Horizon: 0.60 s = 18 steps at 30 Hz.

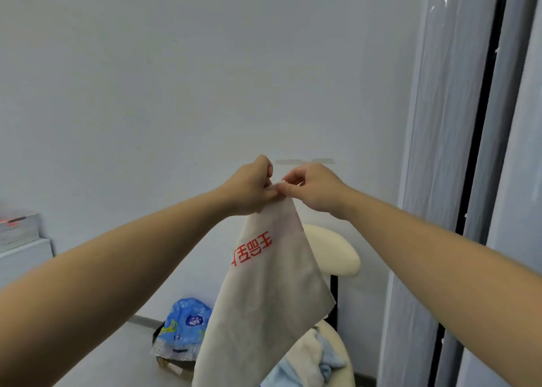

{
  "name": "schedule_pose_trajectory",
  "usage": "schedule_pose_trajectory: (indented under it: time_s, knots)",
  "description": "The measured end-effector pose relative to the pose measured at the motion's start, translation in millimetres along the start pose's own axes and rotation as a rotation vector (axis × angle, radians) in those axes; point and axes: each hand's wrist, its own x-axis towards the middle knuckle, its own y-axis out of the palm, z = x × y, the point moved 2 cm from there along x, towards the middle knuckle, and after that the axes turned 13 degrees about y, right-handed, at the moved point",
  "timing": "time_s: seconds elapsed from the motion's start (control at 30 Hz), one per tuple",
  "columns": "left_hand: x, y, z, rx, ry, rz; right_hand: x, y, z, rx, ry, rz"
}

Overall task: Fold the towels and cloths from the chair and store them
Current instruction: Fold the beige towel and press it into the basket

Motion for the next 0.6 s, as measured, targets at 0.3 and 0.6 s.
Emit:
schedule_pose_trajectory:
  time_s: [0.3,0.6]
  knots:
    - [-17,1,-15,-0.122,-0.006,0.093,1,-43,-8,-0.034,0.146,-0.222]
    - [-23,20,-11,-0.033,0.028,0.229,21,-69,-38,0.109,0.268,-0.294]
